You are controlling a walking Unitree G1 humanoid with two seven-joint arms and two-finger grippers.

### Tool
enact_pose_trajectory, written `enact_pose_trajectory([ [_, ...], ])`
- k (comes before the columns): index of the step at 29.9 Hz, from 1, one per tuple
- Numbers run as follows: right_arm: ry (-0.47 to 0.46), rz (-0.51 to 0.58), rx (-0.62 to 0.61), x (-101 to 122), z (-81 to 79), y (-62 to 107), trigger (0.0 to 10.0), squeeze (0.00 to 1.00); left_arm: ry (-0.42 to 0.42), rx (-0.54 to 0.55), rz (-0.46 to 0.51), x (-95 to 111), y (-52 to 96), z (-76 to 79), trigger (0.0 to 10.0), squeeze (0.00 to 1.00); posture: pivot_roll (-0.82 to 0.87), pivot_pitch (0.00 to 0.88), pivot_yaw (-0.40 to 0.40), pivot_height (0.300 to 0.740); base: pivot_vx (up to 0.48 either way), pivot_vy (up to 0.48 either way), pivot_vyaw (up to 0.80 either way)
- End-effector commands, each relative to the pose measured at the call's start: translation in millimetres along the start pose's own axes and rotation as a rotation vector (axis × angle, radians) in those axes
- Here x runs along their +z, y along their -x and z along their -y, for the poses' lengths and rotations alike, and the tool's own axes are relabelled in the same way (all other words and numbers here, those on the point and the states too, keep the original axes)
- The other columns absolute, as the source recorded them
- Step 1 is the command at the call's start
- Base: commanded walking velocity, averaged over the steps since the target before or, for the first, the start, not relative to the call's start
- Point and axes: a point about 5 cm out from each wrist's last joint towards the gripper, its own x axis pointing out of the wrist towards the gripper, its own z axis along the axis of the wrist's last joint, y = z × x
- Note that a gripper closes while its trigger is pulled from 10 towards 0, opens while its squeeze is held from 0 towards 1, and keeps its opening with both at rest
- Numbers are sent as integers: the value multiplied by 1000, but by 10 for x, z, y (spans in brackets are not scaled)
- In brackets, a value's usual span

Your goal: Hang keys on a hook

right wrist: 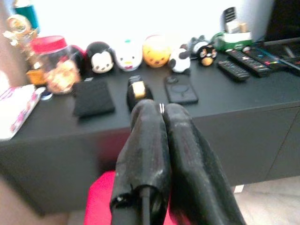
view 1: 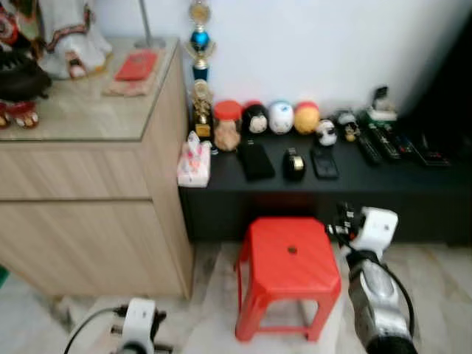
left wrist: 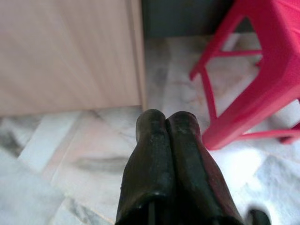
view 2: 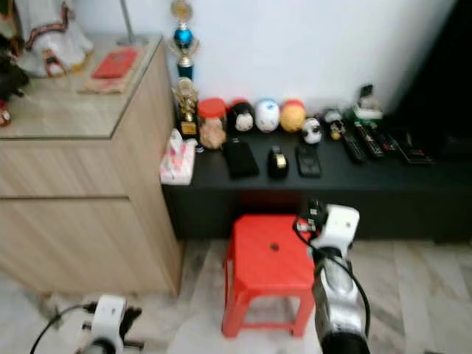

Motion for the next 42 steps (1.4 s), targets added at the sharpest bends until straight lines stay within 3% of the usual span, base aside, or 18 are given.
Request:
enact_pose_trajectory([
  [1,-1,14,10,58,-33,-43,10000,0,14,-3,-47,-144,76,23,10000,0,-12,0,-23,740,-356,0,0],
  [18,5,13,25,65,-104,-47,10000,0,-2,-27,61,59,-2,49,10000,0,-13,0,-13,740,-356,0,0],
  [26,17,5,35,86,-122,-71,10000,0,-32,-52,237,410,-42,122,10000,0,-6,0,-19,740,-297,0,0],
  [32,29,-18,39,64,-122,-70,10000,0,-72,-53,257,496,-35,171,10000,0,0,0,-24,740,0,0,0],
  [42,25,-25,28,76,-116,-85,10000,0,-69,-52,241,468,-5,262,10000,0,-2,0,-26,740,0,-473,0],
])
